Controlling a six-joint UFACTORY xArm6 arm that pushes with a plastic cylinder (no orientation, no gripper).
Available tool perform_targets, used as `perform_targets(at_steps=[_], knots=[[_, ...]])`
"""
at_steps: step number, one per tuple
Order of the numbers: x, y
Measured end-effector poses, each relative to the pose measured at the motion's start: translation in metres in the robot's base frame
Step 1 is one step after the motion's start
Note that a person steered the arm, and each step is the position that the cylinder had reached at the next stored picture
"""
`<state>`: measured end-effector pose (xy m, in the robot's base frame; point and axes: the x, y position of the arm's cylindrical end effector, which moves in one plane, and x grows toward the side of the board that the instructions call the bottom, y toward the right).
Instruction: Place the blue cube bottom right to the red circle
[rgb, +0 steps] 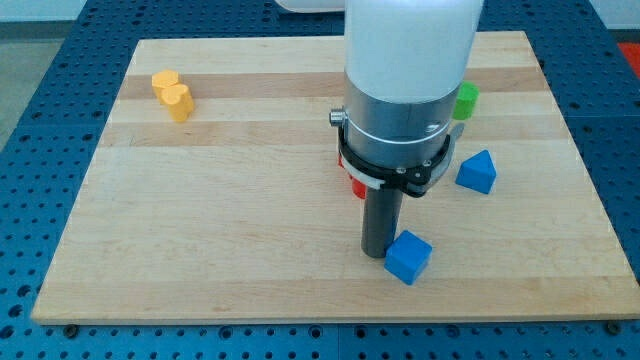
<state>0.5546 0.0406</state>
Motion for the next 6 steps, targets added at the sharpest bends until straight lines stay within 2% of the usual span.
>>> perform_targets(at_steps=[1, 2, 3, 4, 6], knots=[[0.006, -0.039], [0.041, -0.04], [0.061, -0.009], [0.057, 0.027], [-0.013, 0.047]])
